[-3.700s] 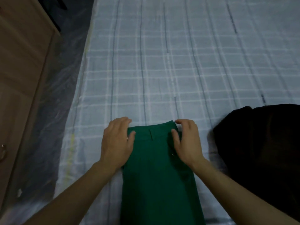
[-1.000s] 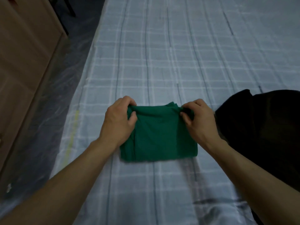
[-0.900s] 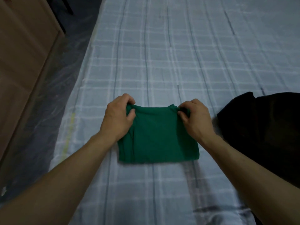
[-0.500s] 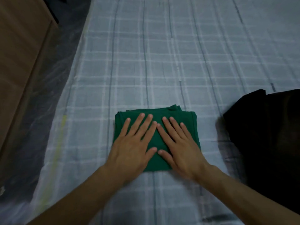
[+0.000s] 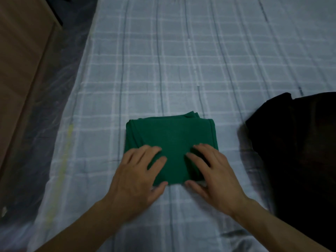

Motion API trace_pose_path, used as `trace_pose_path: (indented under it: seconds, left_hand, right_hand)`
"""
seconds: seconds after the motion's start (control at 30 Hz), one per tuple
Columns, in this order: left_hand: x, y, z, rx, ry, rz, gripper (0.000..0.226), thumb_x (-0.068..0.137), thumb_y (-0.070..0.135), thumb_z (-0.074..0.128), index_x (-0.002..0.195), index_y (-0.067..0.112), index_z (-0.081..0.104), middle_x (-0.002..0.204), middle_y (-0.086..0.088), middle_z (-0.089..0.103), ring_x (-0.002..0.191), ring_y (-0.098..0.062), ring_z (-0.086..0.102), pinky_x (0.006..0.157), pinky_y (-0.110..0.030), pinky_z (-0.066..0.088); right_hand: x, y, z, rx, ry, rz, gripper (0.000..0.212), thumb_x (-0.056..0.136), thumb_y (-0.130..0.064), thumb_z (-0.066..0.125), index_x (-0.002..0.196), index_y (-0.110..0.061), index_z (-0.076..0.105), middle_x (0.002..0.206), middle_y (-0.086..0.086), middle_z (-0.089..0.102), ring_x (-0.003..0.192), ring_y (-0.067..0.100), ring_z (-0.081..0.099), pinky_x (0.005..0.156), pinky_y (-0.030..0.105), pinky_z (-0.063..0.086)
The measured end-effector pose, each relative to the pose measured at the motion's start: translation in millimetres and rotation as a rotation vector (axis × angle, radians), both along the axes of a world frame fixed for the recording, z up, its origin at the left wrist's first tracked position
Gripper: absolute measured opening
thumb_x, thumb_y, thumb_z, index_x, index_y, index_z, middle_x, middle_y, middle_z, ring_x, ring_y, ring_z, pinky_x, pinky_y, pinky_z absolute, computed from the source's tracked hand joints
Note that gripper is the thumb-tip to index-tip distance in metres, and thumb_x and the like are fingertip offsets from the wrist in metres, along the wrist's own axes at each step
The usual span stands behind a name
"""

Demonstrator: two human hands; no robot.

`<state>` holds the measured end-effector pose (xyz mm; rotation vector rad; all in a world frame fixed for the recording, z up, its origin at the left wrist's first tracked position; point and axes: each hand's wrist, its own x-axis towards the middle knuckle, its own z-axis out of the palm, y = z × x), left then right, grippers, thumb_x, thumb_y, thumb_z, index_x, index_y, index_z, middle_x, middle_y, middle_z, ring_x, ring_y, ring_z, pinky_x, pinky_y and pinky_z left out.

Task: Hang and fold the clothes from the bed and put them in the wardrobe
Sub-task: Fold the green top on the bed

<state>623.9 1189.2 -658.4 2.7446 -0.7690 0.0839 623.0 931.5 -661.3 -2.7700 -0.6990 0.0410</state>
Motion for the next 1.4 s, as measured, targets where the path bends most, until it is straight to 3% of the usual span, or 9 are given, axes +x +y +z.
trace_pose_path:
  seconds: [0.13,0.33,0.47,0.67,0.9,1.03,1.23,1.4]
  left_hand:
    - [-9,0,-6,0.037,0.048,-0.008,0.063,0.068,0.038,0.078,0.124,0.014,0.064,0.127,-0.013,0.06,0.114,-0.034,0.056,0.095,-0.047,0.046]
    - [-8,0,-3,0.016,-0.157,-0.053,0.045,0.058,0.0,0.082,0.102,0.007,0.071,0.1,-0.015,0.067,0.091,-0.034,0.062,0.077,-0.042,0.047]
    - [-1,0,11,-0.026,-0.177,-0.04,0.034,0.057,-0.01,0.081,0.087,0.004,0.072,0.085,-0.013,0.066,0.07,-0.029,0.061,0.056,-0.037,0.046]
    - [3,1,52,-0.065,-0.235,0.0,0.031,0.059,-0.015,0.075,0.085,0.001,0.07,0.085,-0.016,0.065,0.066,-0.03,0.059,0.049,-0.039,0.047]
    - [-25,18,149,-0.152,-0.051,0.065,0.043,0.057,-0.002,0.08,0.096,0.009,0.067,0.092,-0.004,0.064,0.08,-0.024,0.062,0.051,-0.036,0.054]
    - [-68,27,223,-0.109,-0.031,0.125,0.036,0.062,0.004,0.075,0.095,0.012,0.063,0.091,-0.003,0.062,0.082,-0.025,0.058,0.06,-0.039,0.053]
    - [-163,33,346,-0.013,-0.141,0.253,0.034,0.061,0.005,0.076,0.092,0.011,0.063,0.087,-0.005,0.062,0.075,-0.027,0.056,0.062,-0.041,0.048]
    - [-245,53,436,0.021,-0.24,0.387,0.029,0.064,0.016,0.069,0.093,0.015,0.061,0.09,-0.002,0.062,0.079,-0.026,0.056,0.067,-0.041,0.048]
  right_hand:
    - [-12,-5,-3,-0.016,0.006,-0.028,0.063,0.075,-0.043,0.077,0.125,-0.011,0.059,0.124,0.01,0.053,0.114,0.029,0.051,0.092,0.04,0.046]
    - [-7,2,-5,-0.047,-0.083,-0.066,0.051,0.066,-0.011,0.081,0.113,-0.01,0.062,0.108,0.01,0.057,0.097,0.03,0.054,0.08,0.037,0.04]
    - [-5,2,5,-0.043,-0.121,-0.11,0.041,0.063,-0.001,0.082,0.098,-0.01,0.063,0.094,0.008,0.057,0.083,0.029,0.052,0.067,0.037,0.039]
    - [2,2,48,0.05,-0.148,-0.104,0.031,0.064,0.002,0.08,0.089,-0.007,0.064,0.088,0.01,0.058,0.076,0.031,0.053,0.06,0.041,0.044]
    - [-9,8,148,0.124,-0.143,-0.018,0.037,0.06,0.002,0.079,0.094,-0.008,0.066,0.091,0.006,0.062,0.078,0.028,0.059,0.061,0.039,0.051]
    - [-36,18,220,0.147,-0.116,0.049,0.033,0.064,0.003,0.077,0.094,-0.008,0.066,0.09,0.007,0.062,0.078,0.03,0.059,0.062,0.037,0.049]
    - [-102,32,338,0.166,-0.171,0.179,0.03,0.066,0.001,0.076,0.093,-0.007,0.066,0.089,0.008,0.061,0.076,0.028,0.055,0.059,0.036,0.045]
    - [-147,57,427,0.214,-0.253,0.306,0.025,0.073,-0.003,0.07,0.095,-0.014,0.063,0.093,0.002,0.059,0.079,0.023,0.052,0.065,0.037,0.047]
